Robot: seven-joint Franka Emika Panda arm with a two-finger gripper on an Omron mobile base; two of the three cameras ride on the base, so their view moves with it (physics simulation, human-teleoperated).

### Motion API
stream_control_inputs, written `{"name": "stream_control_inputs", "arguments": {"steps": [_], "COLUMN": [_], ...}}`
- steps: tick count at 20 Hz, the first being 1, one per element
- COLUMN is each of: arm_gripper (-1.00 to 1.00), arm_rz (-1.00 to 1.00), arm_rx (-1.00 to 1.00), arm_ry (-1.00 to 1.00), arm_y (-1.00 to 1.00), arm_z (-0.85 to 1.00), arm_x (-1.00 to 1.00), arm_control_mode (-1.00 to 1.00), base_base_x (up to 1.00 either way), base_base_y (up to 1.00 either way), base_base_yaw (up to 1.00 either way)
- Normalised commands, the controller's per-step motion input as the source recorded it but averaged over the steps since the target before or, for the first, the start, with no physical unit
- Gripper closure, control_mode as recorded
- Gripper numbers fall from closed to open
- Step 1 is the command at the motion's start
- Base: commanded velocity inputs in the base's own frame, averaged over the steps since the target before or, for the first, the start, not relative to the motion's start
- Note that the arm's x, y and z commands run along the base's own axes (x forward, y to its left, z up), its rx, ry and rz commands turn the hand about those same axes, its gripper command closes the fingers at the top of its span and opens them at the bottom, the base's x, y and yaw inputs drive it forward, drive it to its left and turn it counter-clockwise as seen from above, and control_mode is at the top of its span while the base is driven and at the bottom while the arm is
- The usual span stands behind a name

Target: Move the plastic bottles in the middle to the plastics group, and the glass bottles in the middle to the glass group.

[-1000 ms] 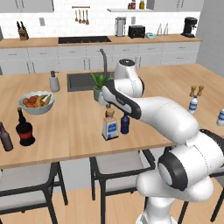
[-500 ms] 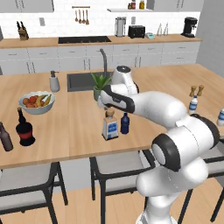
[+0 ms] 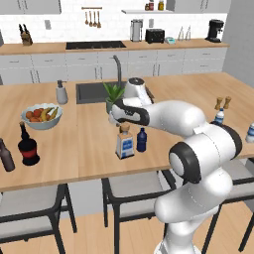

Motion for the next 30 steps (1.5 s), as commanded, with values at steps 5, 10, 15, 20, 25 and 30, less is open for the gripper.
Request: {"name": "stream_control_inputs", "arguments": {"steps": [5, 10, 15, 20, 25, 30], "arm_gripper": [-1.00, -1.00, 1.00, 1.00, 1.00, 1.00], "arm_rz": [0.00, 0.00, 0.00, 0.00, 0.01, 0.10], "arm_rx": [0.00, 0.00, 0.00, 0.00, 0.00, 0.00], "arm_ry": [0.01, 0.01, 0.00, 0.00, 0.00, 0.00], "arm_y": [0.05, 0.07, 0.09, 0.00, 0.12, 0.81], "arm_z": [-0.31, -0.26, -0.12, 0.00, 0.17, 0.28], "arm_x": [0.00, 0.03, 0.03, 0.00, -0.07, -0.46], "arm_control_mode": [-1.00, -1.00, -1.00, -1.00, -1.00, -1.00], "base_base_x": [0.00, 0.00, 0.00, 0.00, 0.00, 0.00], "base_base_y": [0.00, 0.00, 0.00, 0.00, 0.00, 0.00], "base_base_yaw": [0.00, 0.00, 0.00, 0.00, 0.00, 0.00]}}
